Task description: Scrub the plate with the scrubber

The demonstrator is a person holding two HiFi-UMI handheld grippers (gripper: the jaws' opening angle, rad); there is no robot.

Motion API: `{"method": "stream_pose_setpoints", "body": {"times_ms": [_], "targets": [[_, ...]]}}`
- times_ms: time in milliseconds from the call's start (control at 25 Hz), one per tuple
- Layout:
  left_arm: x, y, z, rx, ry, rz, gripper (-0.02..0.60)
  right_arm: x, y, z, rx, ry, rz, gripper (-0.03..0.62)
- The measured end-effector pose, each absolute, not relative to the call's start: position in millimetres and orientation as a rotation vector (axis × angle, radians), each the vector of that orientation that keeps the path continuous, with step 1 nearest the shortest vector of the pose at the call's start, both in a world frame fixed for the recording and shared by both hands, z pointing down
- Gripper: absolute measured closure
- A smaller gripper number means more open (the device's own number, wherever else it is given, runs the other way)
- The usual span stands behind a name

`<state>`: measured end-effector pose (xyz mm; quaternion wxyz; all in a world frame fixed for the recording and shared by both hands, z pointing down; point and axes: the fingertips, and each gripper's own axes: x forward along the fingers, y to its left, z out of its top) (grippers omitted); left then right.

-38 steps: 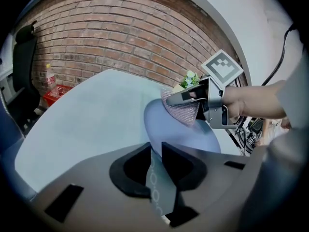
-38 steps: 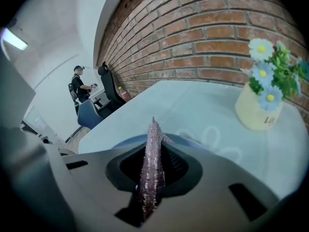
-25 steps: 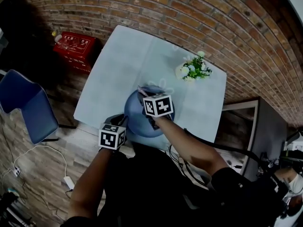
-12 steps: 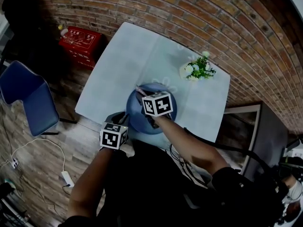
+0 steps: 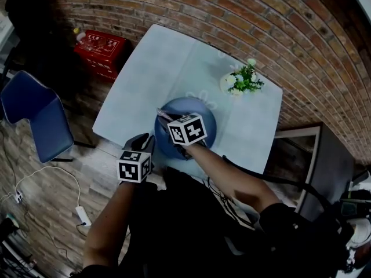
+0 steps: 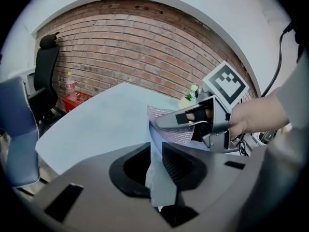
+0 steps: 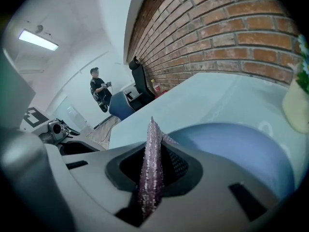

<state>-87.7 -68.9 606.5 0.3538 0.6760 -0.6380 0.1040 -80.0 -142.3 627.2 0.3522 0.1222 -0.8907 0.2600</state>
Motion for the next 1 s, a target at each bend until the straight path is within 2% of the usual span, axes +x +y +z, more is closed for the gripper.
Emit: {"method": "stream_pose_setpoints", "body": {"times_ms": [1000], "targets": [[-113, -45, 582, 1.665, -1.766, 0.165, 0.503, -68, -74, 630, -0.010, -2.263, 0.611, 0.522]]}}
